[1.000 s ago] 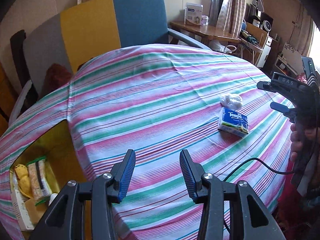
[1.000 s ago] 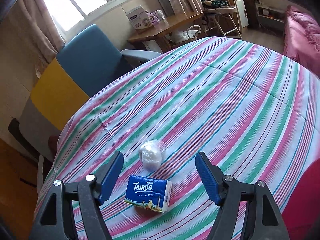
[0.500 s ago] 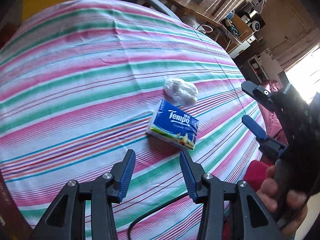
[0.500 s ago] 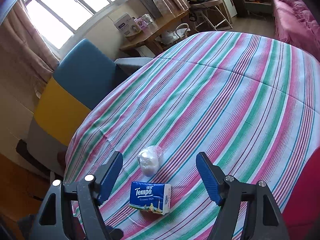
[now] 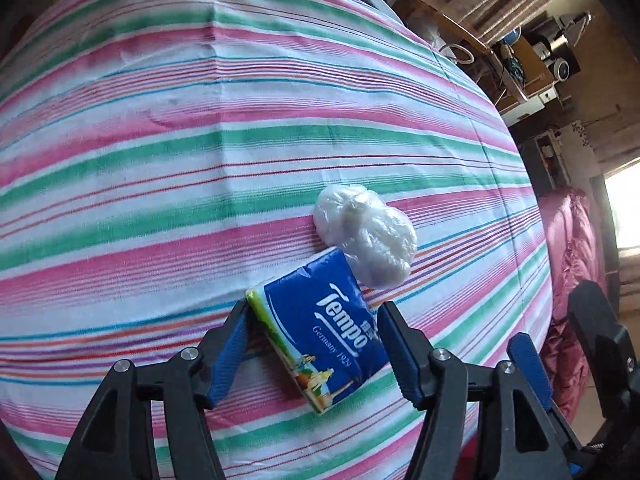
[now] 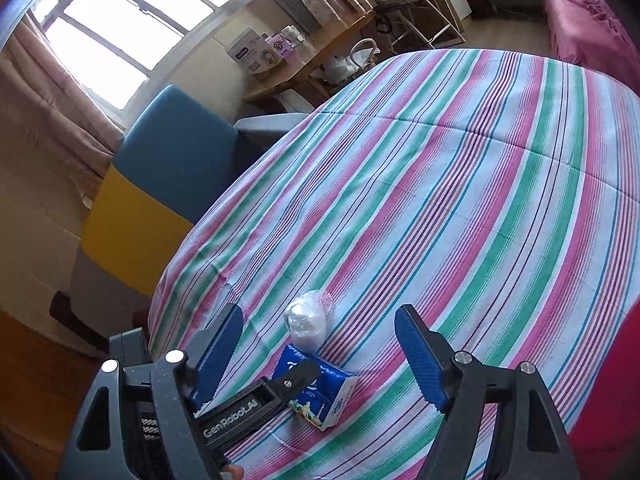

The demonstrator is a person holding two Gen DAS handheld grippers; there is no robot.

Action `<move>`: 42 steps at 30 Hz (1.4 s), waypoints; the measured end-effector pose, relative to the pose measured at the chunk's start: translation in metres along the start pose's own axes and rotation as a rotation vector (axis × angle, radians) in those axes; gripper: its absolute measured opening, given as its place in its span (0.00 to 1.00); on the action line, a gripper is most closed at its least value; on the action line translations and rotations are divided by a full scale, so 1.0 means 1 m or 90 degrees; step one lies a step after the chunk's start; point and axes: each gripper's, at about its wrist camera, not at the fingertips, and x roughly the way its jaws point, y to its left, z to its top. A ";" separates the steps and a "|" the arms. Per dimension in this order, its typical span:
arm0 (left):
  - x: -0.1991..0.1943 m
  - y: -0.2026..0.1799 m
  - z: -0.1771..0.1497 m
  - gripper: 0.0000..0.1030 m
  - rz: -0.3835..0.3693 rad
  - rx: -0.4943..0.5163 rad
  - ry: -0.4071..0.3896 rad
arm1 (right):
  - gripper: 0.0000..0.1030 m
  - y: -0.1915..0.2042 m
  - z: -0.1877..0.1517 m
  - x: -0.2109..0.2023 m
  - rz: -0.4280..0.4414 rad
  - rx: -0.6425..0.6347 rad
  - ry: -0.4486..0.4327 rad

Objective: Organize objects
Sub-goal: 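Grasp the blue Tempo tissue pack with the left tool, then carry the Tempo pack over the tray while the right tool grasps the plastic-wrapped ball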

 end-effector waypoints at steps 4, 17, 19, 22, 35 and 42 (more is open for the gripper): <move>0.012 -0.020 0.000 0.67 0.076 0.077 -0.009 | 0.77 -0.002 0.000 0.000 -0.002 0.006 -0.002; -0.035 0.064 -0.059 0.52 0.075 0.127 -0.085 | 0.77 0.001 -0.002 0.011 -0.020 -0.017 0.028; -0.048 0.080 -0.072 0.52 0.082 0.122 -0.098 | 0.77 0.004 -0.005 0.017 -0.026 -0.030 0.049; -0.069 0.101 -0.090 0.52 0.083 0.110 -0.117 | 0.77 0.010 -0.010 0.026 -0.039 -0.064 0.072; -0.150 0.152 -0.144 0.52 0.063 0.080 -0.208 | 0.71 0.056 -0.017 0.077 -0.163 -0.236 0.116; -0.201 0.181 -0.164 0.52 0.146 0.049 -0.306 | 0.41 0.062 -0.026 0.134 -0.197 -0.321 0.179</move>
